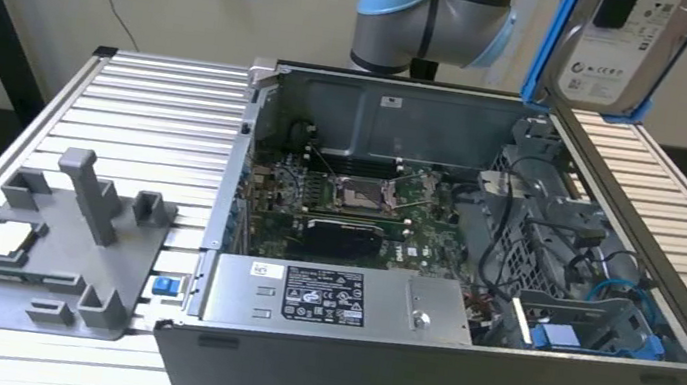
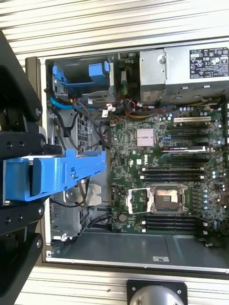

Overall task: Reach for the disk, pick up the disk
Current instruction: 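Pick up the disk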

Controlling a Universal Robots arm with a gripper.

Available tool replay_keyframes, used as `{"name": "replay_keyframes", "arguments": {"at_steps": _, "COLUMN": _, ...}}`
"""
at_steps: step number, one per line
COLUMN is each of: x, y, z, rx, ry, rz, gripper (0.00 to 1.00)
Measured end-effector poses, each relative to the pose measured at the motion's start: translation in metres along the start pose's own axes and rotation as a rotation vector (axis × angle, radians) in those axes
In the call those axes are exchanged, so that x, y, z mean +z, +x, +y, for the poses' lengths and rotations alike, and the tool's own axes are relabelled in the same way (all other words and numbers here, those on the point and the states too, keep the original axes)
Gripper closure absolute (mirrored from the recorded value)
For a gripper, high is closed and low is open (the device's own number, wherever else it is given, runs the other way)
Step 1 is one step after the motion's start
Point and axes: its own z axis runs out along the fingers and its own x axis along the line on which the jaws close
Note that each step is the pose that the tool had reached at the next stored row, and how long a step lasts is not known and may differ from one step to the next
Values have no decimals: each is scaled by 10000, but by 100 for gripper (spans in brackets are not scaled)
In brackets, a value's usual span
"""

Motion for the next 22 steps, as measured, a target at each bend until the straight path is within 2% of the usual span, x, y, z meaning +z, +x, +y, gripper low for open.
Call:
{"name": "replay_keyframes", "arguments": {"at_steps": 14, "x": 3, "y": 208, "z": -11, "rx": 0, "ry": 0, "rz": 0, "gripper": 100}}
{"name": "replay_keyframes", "arguments": {"at_steps": 18, "x": 4, "y": 242, "z": -12, "rx": 0, "ry": 0, "rz": -1, "gripper": 100}}
{"name": "replay_keyframes", "arguments": {"at_steps": 22, "x": 3, "y": 245, "z": -13, "rx": 0, "ry": 0, "rz": 0, "gripper": 100}}
